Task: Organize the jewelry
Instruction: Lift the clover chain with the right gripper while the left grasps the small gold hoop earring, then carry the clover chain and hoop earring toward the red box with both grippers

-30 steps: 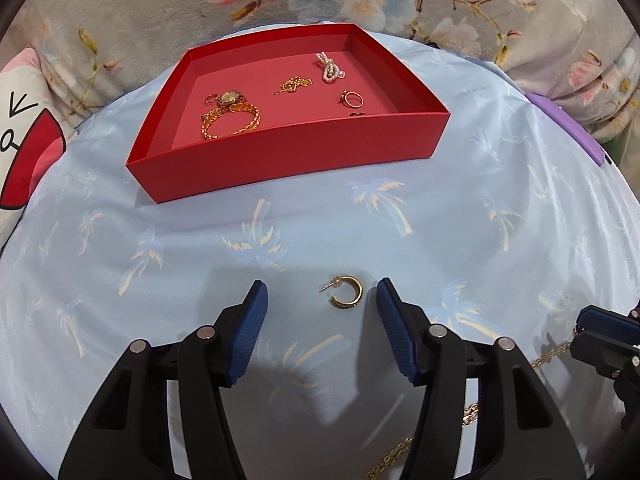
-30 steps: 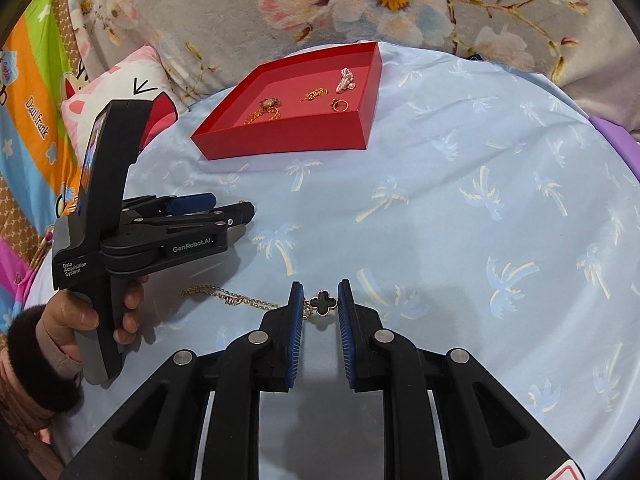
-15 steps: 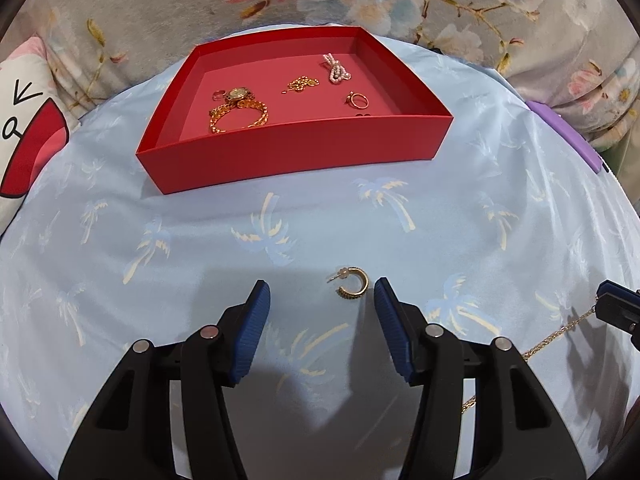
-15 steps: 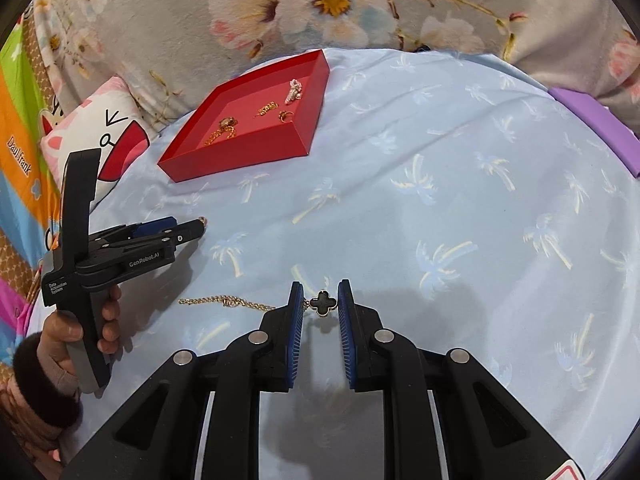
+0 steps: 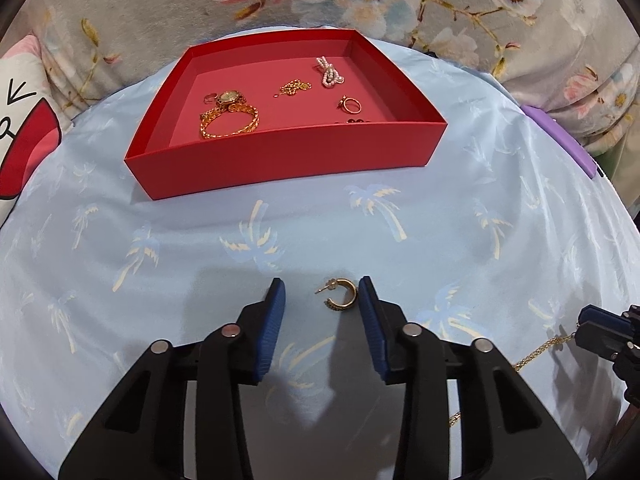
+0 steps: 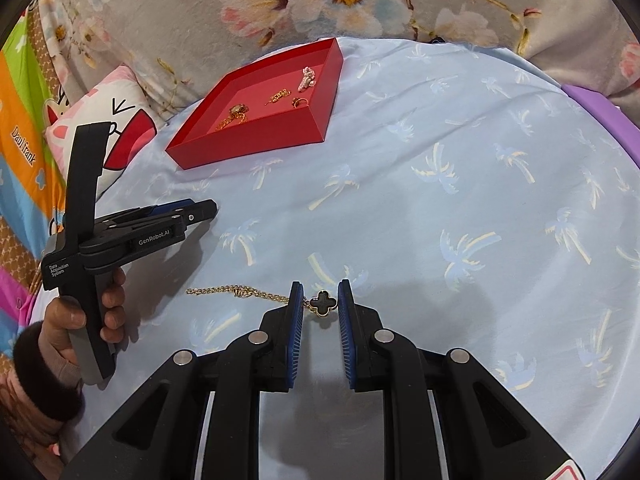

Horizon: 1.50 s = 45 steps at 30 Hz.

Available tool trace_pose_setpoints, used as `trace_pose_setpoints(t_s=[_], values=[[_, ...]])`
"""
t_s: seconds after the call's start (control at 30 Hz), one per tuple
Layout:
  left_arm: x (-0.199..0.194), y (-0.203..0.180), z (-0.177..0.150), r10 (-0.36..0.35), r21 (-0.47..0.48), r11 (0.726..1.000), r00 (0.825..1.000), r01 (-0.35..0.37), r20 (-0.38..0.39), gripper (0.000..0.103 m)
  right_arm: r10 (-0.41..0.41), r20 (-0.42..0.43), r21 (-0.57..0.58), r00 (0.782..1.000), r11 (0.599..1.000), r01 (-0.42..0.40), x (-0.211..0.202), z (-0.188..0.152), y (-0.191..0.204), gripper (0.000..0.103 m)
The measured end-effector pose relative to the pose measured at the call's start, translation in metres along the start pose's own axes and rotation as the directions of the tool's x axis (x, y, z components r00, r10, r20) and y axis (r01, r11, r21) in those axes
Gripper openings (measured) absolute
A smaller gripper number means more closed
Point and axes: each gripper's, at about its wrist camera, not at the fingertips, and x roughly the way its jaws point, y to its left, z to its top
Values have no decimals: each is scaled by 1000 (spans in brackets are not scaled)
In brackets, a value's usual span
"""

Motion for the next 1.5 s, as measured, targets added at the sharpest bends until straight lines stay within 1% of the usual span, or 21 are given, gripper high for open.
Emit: trace_pose_setpoints(t_s=[0.23,0.37,0.47,0.77,0.93,1.03,1.17,1.23,1.4,1.5], values=[[-2,-1,-2,-15,3,1000,1000,15,1,16,6,-8,-10,1000,1000,-6,4,-1,1,16],[-6,1,-6,-27,-4,1000,1000,27,2,15,8,-12,-11,1000,1000,-8,5,-1,1,16],[-11,4,-11,-29,-13,999,1000,29,4,15,13,8,-6,1000,1000,-13,0,0,1,16],[-39,23,-42,-25,-64,998,1000,25,2,15,60,68,18,996,998,-61,-23,8,0,16],[-57,29,-58,-9,-78,997,1000,9,1,15,53,96,-3,994,999,-53,-35,13,8,16],[-63,29,-62,-2,-81,997,1000,1,-8,15,59,110,-27,992,998,-56,-43,16,16,16],[-70,28,-63,18,-74,997,1000,-18,4,15,69,126,-63,990,996,-62,-53,19,30,16],[-72,28,-63,29,-72,997,999,-28,13,15,77,127,-76,989,995,-68,-54,20,37,16],[-71,36,-64,24,-94,995,1000,-23,16,15,102,114,-102,988,991,-90,-51,26,61,16],[-71,40,-65,41,-97,995,999,-40,15,15,117,118,-117,986,988,-104,-52,29,78,16]])
